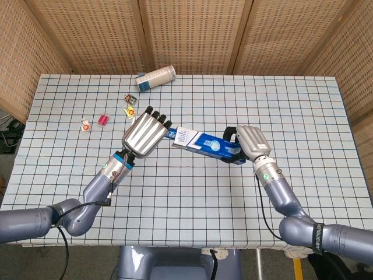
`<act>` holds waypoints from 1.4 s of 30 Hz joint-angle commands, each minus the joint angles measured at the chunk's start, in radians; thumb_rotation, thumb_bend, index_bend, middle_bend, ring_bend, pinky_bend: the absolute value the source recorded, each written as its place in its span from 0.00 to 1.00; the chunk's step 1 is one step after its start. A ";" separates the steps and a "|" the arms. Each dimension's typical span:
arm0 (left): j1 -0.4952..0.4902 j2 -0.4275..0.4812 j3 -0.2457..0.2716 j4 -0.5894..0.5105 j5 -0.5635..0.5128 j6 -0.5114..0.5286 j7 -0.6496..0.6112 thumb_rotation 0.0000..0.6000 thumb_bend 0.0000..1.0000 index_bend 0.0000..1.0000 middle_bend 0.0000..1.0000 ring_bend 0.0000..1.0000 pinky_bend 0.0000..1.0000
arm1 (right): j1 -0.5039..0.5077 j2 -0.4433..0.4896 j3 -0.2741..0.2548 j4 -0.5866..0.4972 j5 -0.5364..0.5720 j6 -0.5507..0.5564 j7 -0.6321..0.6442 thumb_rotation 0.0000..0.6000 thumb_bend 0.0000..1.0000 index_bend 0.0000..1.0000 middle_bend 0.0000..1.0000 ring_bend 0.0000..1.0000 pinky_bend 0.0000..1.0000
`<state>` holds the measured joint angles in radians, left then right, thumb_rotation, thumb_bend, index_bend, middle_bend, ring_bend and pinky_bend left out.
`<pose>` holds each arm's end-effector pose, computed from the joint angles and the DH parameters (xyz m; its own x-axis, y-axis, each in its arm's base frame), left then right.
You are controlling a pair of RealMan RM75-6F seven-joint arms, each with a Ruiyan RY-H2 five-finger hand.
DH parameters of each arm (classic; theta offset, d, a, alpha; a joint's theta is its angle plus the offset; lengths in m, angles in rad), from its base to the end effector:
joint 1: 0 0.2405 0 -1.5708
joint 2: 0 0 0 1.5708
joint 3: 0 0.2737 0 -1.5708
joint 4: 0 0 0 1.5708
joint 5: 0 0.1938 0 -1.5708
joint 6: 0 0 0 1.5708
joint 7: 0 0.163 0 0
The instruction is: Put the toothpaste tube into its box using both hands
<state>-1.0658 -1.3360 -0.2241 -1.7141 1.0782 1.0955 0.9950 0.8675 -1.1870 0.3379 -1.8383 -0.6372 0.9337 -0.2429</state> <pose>-0.0072 0.3968 0.0775 0.7499 -0.3755 0.5447 0.3418 -0.4852 -0.8049 -0.1091 -0.4004 0.1065 0.1038 -0.3185 0.9422 -0.9872 -0.1485 0.0585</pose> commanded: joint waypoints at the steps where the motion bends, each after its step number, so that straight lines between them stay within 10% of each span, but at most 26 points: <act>1: -0.024 -0.003 0.002 0.020 0.039 0.009 0.042 1.00 0.57 0.77 0.48 0.48 0.41 | -0.010 0.012 0.034 -0.010 0.022 -0.051 0.089 1.00 0.25 0.76 0.56 0.60 0.68; 24: -0.068 0.031 -0.063 -0.015 0.137 0.108 0.165 1.00 0.42 0.23 0.04 0.10 0.12 | -0.158 0.031 0.171 0.051 -0.086 -0.226 0.617 1.00 0.25 0.78 0.58 0.63 0.69; 42: 0.141 0.161 -0.009 -0.135 0.219 0.270 -0.026 1.00 0.40 0.20 0.02 0.08 0.10 | -0.257 -0.053 0.148 0.240 -0.323 -0.216 0.822 1.00 0.25 0.78 0.58 0.63 0.69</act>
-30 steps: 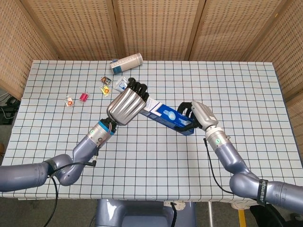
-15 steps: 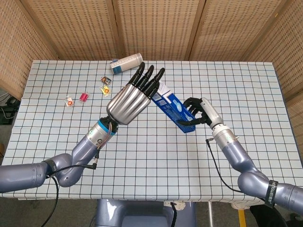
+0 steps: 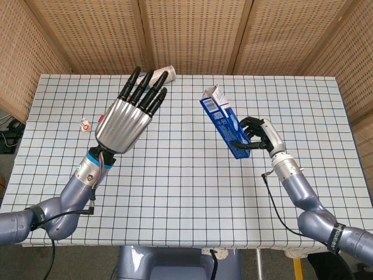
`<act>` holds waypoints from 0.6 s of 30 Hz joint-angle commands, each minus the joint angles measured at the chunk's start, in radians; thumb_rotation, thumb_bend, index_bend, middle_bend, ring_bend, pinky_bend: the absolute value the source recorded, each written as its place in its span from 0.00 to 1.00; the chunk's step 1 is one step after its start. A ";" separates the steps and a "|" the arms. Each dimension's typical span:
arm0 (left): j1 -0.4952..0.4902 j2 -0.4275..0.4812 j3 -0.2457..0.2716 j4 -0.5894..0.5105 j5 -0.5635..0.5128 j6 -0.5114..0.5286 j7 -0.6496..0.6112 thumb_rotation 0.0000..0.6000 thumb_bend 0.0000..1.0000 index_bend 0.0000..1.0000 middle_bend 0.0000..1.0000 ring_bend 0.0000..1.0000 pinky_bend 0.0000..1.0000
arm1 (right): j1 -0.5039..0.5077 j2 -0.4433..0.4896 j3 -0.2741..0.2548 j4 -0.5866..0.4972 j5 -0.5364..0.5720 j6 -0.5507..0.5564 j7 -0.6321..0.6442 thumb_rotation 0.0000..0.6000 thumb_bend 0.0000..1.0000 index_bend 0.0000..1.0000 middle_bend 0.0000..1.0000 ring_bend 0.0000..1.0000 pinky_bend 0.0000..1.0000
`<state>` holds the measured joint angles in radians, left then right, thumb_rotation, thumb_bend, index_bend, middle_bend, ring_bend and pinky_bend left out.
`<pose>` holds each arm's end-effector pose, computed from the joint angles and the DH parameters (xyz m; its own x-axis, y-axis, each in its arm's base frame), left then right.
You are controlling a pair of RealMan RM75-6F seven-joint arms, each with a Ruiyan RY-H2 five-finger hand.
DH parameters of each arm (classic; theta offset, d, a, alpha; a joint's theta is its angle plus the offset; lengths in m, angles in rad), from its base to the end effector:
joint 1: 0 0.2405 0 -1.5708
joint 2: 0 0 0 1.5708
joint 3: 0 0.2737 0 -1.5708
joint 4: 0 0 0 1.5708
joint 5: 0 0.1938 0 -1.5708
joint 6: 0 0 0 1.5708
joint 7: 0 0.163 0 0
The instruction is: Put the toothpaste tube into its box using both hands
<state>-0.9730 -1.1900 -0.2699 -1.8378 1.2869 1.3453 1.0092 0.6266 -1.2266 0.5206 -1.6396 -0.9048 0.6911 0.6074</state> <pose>0.0007 0.3709 0.1641 0.6074 -0.6249 0.4905 0.3825 -0.3110 -0.8700 -0.1705 -0.4093 0.1215 -0.5981 -0.3030 0.7419 -0.7942 0.1001 -0.5994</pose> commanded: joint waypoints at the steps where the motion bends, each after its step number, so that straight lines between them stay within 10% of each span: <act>1: 0.065 0.016 0.049 -0.012 0.010 0.025 -0.054 1.00 0.40 0.20 0.03 0.08 0.10 | -0.021 -0.016 -0.049 0.052 -0.071 0.038 -0.042 1.00 0.25 0.78 0.58 0.63 0.69; 18: 0.357 -0.079 0.246 0.135 0.131 0.166 -0.350 1.00 0.40 0.23 0.06 0.10 0.11 | -0.112 -0.083 -0.293 0.262 -0.250 0.233 -0.383 1.00 0.25 0.78 0.58 0.63 0.69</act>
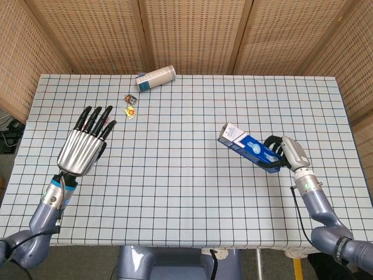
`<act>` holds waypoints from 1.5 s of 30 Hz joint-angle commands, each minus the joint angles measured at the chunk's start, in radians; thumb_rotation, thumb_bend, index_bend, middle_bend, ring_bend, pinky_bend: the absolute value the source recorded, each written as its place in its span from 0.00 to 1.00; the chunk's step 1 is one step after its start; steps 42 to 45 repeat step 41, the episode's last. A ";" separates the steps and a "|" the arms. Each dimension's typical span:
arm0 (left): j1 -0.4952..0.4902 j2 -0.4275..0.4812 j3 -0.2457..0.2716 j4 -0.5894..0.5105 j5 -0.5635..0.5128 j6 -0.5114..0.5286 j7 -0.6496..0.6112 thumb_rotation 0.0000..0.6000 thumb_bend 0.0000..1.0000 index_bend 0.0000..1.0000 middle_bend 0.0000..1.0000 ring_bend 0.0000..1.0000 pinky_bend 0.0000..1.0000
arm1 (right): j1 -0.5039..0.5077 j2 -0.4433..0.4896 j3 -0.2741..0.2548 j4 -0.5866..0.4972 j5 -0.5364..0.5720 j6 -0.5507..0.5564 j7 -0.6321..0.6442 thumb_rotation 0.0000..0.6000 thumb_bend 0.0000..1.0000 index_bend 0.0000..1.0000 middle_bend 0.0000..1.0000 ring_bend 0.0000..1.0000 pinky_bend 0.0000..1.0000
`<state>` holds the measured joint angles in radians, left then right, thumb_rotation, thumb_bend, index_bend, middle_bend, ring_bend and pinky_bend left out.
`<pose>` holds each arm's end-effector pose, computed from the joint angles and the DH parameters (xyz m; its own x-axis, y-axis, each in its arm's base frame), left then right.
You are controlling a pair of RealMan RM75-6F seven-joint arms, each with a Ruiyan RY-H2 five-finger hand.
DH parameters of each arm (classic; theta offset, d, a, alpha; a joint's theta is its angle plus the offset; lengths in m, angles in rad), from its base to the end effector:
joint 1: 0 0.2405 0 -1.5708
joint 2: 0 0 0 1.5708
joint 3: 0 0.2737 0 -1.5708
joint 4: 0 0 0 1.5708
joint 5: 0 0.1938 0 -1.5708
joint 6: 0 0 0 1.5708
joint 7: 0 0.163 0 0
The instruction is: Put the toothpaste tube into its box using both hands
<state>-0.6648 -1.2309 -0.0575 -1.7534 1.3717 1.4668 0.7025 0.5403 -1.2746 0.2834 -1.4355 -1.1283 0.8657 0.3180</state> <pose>-0.1461 0.3316 0.1376 0.6726 -0.3292 0.6628 0.5841 -0.3137 -0.7486 -0.2655 -0.3793 0.1117 -0.0494 -0.2448 0.9683 -0.9988 0.0183 -0.0463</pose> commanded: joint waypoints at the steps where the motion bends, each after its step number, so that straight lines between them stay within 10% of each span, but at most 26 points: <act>1: 0.069 -0.058 0.041 0.065 0.055 0.061 -0.054 1.00 0.40 0.23 0.06 0.10 0.11 | -0.032 -0.046 -0.076 0.082 -0.030 0.069 -0.138 1.00 0.25 0.78 0.58 0.63 0.69; 14: 0.215 -0.214 0.087 0.243 0.114 0.112 -0.210 1.00 0.40 0.23 0.06 0.10 0.11 | -0.081 -0.153 -0.154 0.212 0.037 0.083 -0.327 1.00 0.24 0.68 0.44 0.48 0.52; 21: 0.261 -0.214 0.079 0.269 0.127 0.128 -0.259 1.00 0.40 0.23 0.06 0.10 0.11 | -0.089 -0.159 -0.181 0.213 0.043 0.128 -0.511 1.00 0.17 0.17 0.00 0.00 0.00; 27: 0.311 -0.199 0.082 0.255 0.152 0.157 -0.285 1.00 0.40 0.23 0.06 0.10 0.11 | -0.132 -0.141 -0.191 0.131 0.007 0.293 -0.662 1.00 0.16 0.01 0.00 0.00 0.00; 45: 0.465 -0.130 0.171 0.199 0.158 0.165 -0.365 1.00 0.25 0.14 0.00 0.03 0.00 | -0.325 -0.103 -0.343 0.011 -0.386 0.679 -0.546 1.00 0.15 0.00 0.00 0.00 0.00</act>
